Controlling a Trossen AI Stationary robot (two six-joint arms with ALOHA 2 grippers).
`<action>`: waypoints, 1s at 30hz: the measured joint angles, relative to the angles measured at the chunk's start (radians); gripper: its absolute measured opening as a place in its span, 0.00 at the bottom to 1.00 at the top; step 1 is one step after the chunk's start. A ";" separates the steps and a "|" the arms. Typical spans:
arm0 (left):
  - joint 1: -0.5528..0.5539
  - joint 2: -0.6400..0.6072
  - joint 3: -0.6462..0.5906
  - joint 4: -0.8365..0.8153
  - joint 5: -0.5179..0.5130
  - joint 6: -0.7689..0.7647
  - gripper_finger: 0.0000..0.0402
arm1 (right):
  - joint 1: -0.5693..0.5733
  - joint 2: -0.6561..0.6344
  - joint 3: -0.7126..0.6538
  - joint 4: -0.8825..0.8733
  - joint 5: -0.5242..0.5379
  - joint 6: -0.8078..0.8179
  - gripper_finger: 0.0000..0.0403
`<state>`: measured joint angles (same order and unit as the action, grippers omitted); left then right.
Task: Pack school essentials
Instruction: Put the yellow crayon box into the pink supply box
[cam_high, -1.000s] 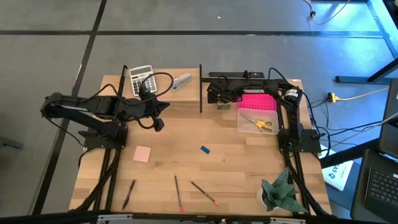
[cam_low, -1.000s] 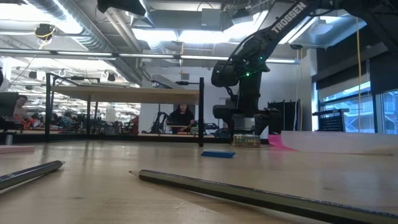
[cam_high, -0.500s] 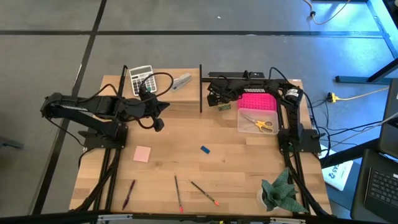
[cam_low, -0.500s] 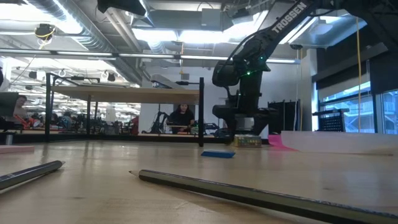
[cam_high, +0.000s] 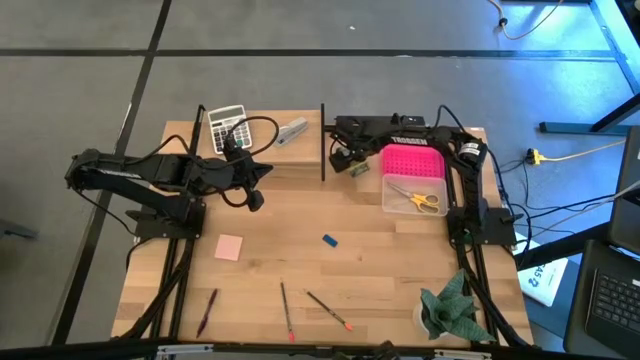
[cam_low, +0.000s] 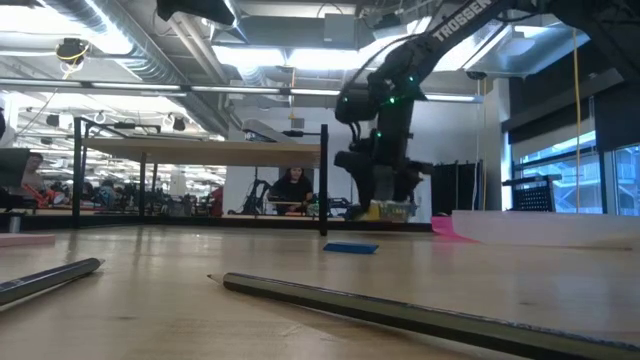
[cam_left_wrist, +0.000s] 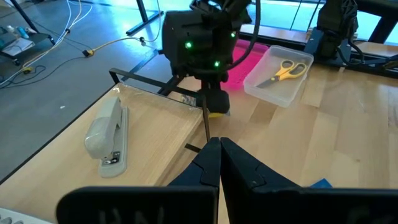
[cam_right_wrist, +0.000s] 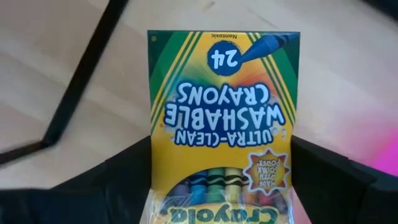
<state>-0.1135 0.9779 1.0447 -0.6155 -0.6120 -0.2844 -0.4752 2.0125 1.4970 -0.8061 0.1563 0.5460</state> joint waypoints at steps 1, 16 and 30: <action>0.000 0.000 0.000 0.000 0.000 0.000 0.00 | 0.000 0.000 0.018 -0.026 0.001 -0.012 0.83; 0.000 0.000 0.000 0.000 0.000 0.000 0.00 | 0.003 0.000 0.217 -0.436 -0.007 -0.255 0.83; 0.000 0.000 0.000 0.009 0.032 -0.002 0.00 | 0.075 -0.189 0.230 -0.581 -0.019 -0.377 0.83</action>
<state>-0.1137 0.9779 1.0447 -0.6062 -0.5797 -0.2863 -0.3998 1.8233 1.7275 -1.3868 0.1374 0.1693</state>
